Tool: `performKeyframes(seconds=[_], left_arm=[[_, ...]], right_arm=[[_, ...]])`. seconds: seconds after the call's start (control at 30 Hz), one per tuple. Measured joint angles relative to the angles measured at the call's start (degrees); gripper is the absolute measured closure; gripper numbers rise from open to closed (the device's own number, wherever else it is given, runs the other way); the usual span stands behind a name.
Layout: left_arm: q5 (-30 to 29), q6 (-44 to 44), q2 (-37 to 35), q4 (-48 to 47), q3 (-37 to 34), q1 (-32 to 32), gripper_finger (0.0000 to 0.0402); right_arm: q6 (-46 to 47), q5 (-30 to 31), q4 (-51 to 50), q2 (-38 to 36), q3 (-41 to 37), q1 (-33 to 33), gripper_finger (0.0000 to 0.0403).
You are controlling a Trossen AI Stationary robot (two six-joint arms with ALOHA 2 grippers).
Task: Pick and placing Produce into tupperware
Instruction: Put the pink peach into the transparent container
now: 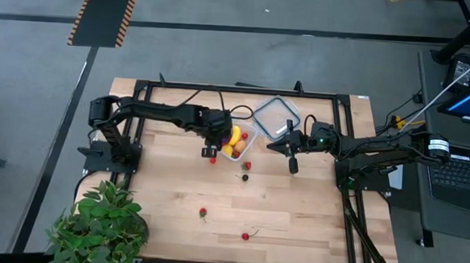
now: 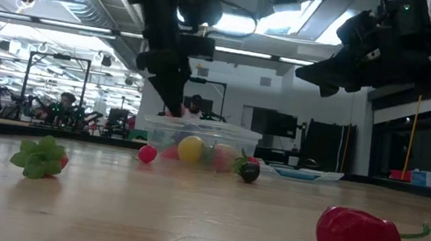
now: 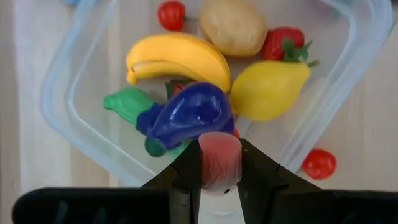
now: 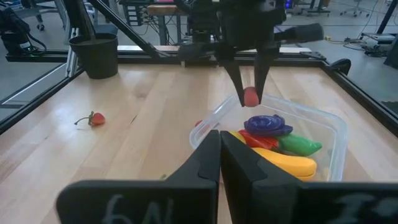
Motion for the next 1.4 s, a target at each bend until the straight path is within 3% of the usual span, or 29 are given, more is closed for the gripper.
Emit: performKeyframes(seconds=[0.4,1.13,1.4], left_arm=[[0.70,2.75,7.02,-6.25,5.22,0.21,0.0334],[1.64,5.81,6.97,-8.74,5.30,0.32,0.0334],[1.40,5.73,6.95,-8.57,5.30,0.30,0.0253]], right_arm=[[0.00,-0.02,0.00,0.00,0.02,0.00,0.0389],[0.00,-0.02,0.02,0.00,0.00,0.00,0.0389],[0.00,-0.02,0.00,0.00,0.00,0.00,0.0389]])
